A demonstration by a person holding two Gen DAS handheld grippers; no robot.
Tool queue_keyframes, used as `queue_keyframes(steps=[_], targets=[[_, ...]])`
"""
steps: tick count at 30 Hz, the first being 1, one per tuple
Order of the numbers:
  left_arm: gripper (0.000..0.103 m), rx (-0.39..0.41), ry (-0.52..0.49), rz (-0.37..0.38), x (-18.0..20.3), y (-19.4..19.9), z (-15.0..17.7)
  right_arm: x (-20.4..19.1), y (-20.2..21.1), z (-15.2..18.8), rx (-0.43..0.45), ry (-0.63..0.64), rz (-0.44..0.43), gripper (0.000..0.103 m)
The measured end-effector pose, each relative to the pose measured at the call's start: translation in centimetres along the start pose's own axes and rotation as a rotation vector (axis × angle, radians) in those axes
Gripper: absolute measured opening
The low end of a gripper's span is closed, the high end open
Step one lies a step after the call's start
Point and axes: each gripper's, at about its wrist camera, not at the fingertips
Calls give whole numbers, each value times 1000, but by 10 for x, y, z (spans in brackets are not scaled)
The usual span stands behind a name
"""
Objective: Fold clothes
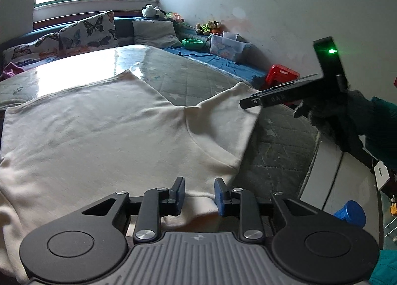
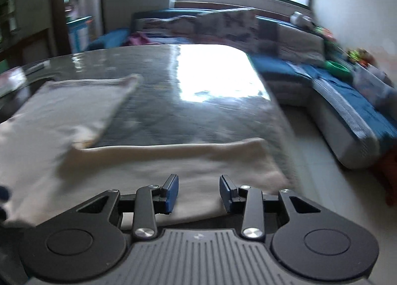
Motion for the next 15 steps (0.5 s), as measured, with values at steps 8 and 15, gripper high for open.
queue_keyframes(steps=[8,15], targets=[[39,41,55,-33,-8,16,1,17,3,2,22,-36,67,39],[43,108,155,-241,-50,66,11,-36,16,-10,64,73,-87,48]])
Point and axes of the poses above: each gripper's, at about its wrist camera, not at the fingertips, and y roughly against the way its jaws point, x to its right, z to its underside, and after that the axes turned 4 degrees about x, right-handed
